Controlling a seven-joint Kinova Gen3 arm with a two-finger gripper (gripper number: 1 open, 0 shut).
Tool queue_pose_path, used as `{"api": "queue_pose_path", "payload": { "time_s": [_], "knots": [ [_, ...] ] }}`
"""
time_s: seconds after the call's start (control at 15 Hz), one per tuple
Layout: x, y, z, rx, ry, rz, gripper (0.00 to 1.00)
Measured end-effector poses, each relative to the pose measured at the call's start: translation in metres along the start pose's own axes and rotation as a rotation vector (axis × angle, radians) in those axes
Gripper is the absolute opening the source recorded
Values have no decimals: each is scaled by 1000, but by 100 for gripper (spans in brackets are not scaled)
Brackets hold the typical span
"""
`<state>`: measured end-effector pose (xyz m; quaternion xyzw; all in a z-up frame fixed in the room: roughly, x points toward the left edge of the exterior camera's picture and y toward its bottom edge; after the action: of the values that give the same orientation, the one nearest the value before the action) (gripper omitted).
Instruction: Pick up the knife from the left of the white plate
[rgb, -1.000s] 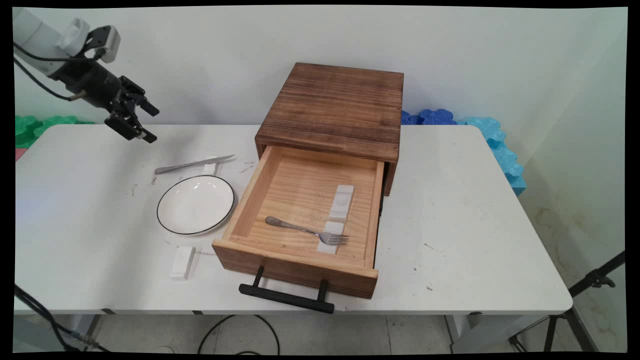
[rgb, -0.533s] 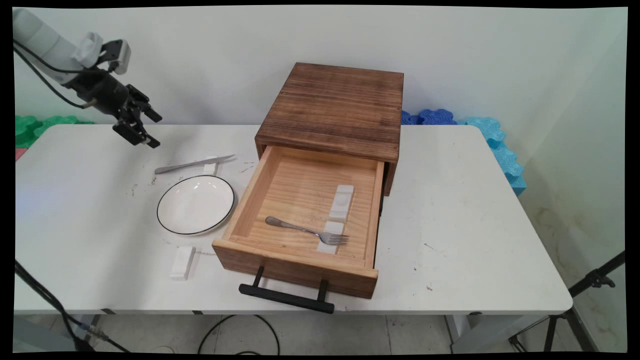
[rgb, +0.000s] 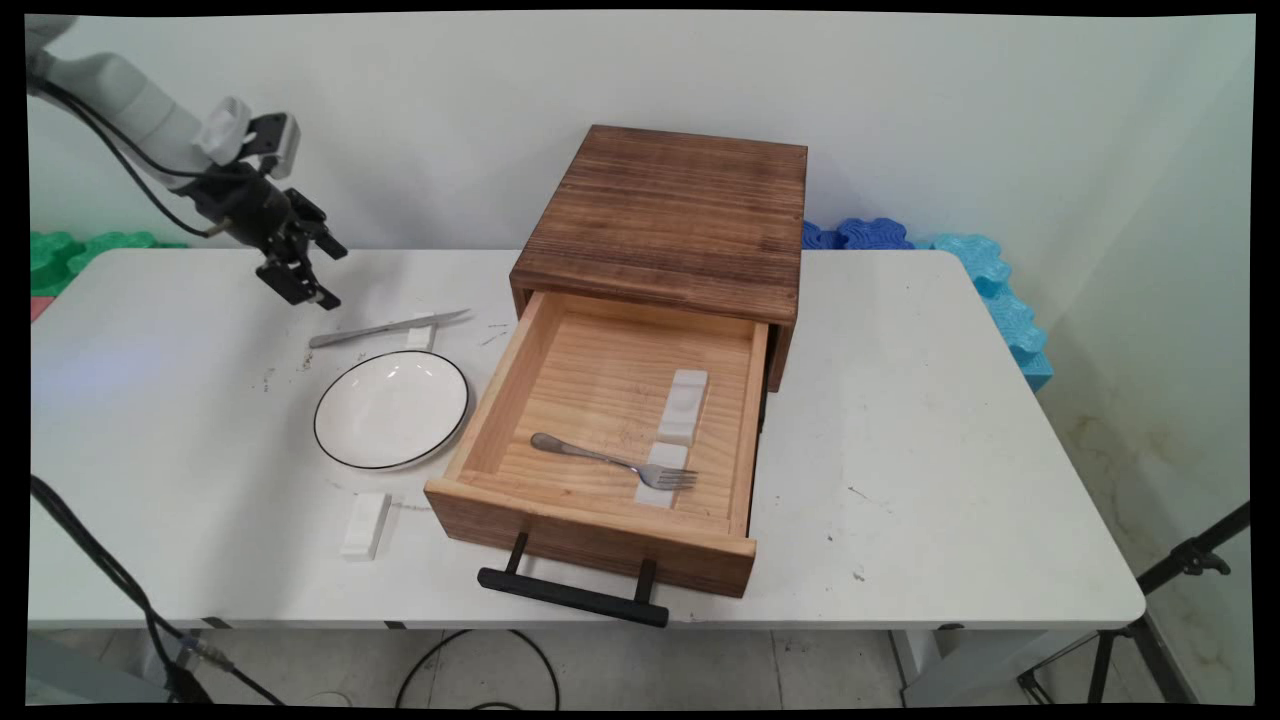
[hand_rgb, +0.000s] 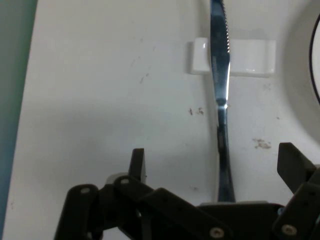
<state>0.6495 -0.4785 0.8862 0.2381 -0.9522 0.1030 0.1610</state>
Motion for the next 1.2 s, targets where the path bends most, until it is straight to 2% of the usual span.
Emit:
{"api": "queue_pose_path", "payload": {
  "time_s": [0.6, 1.2],
  "knots": [
    [10, -2, 46, -15, -13, 27, 100],
    [17, 3, 71, -17, -16, 34, 100]
  ]
}}
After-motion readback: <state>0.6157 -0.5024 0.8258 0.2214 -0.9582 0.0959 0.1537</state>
